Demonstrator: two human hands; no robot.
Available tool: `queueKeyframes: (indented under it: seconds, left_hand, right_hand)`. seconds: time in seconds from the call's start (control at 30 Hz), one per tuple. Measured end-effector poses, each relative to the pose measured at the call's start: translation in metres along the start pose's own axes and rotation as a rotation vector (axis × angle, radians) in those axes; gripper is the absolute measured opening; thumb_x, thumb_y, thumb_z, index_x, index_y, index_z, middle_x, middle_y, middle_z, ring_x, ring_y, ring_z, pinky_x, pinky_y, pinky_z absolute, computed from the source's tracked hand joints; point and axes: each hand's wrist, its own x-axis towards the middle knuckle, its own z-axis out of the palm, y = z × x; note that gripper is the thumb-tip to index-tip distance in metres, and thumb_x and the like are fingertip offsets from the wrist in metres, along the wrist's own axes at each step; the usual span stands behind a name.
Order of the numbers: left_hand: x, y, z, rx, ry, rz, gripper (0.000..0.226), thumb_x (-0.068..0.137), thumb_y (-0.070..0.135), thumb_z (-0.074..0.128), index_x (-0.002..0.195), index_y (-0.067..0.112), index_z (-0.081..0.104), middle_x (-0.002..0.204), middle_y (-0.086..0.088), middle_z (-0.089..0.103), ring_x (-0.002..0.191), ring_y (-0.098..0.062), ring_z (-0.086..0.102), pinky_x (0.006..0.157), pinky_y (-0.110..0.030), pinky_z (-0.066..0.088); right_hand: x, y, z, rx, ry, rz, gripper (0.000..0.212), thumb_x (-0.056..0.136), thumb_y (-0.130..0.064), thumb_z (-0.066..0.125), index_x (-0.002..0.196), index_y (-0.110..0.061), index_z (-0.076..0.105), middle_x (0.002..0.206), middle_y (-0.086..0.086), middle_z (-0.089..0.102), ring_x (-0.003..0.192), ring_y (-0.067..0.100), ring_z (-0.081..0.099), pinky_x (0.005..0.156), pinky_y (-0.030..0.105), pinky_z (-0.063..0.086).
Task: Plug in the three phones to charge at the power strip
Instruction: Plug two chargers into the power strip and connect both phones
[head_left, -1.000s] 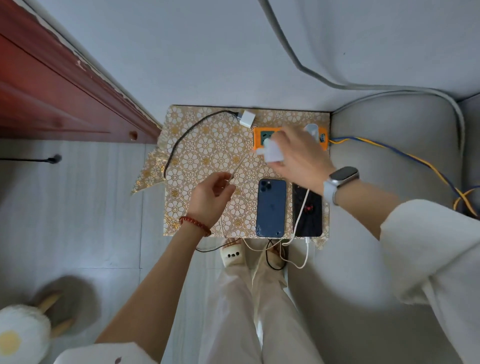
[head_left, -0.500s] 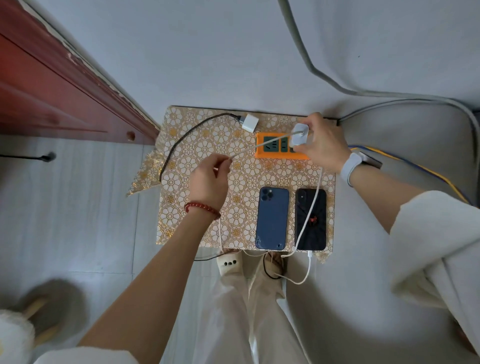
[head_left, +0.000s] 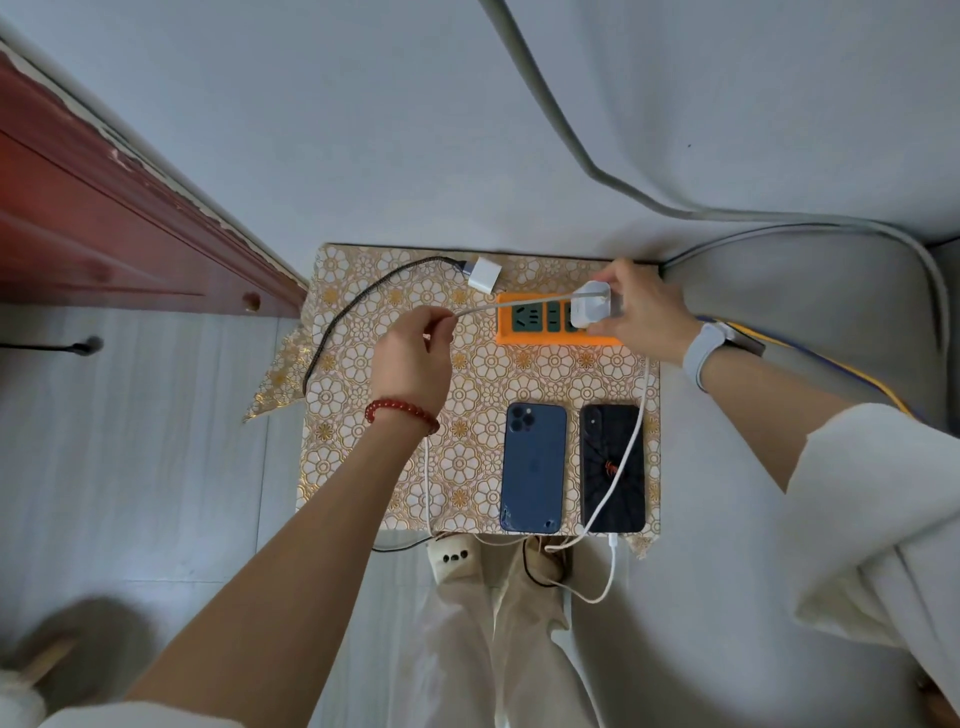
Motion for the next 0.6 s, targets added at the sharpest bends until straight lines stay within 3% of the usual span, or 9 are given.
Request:
queueKeyframes:
  seconds: [0.27,0.4,0.53,0.6]
  left_hand:
    - [0.0057,0.0045,0.0057,-0.014,0.007,-0.012,0.016,0.091,0.016,0.049,0.095,0.01,0.064,0.08,0.0,0.059,0.069,-0.018,0.054,0.066,-0.032,0.049]
    - [0.0065,0.0024,0.0079,-0.019,0.013,-0.012,0.016,0.091,0.015,0.049,0.095,0.01,0.063,0.081,0.0,0.059,0.07,-0.018,0.055,0.065,-0.032,0.049]
    - [0.0071,0.0004,0.0091,-0.022,0.022,-0.019,0.016,0.091,0.015,0.048,0.095,0.01,0.063,0.081,0.0,0.059,0.07,-0.018,0.055,0.065,-0.032,0.049]
    - [0.0075,0.0009,0.0099,-0.016,0.024,-0.018,0.017,0.091,0.014,0.048,0.094,0.01,0.063,0.081,0.0,0.06,0.07,-0.017,0.055,0.065,-0.031,0.047]
  right_hand:
    - [0.0008,0.0042,-0.0045,0.232,-0.092,0.029,0.052,0.067,-0.016,0.076,0.11,-0.016,0.046,0.124,0.003,0.057,0.116,0.024,0.051,0.099,0.053,0.038]
    - [0.0001,0.0048,-0.0042,0.322,-0.124,0.008,0.052,0.071,-0.009,0.073,0.114,-0.009,0.044,0.126,0.008,0.055,0.114,0.018,0.05,0.098,0.04,0.042]
    - [0.0021,0.0061,0.0011,0.259,-0.117,-0.023,0.05,0.07,-0.014,0.074,0.11,-0.013,0.044,0.124,0.007,0.057,0.115,0.024,0.053,0.097,0.046,0.043]
    - [0.0023,0.0066,0.0045,0.184,-0.086,-0.033,0.049,0.071,-0.016,0.074,0.11,-0.015,0.046,0.122,0.005,0.058,0.113,0.024,0.052,0.092,0.039,0.04]
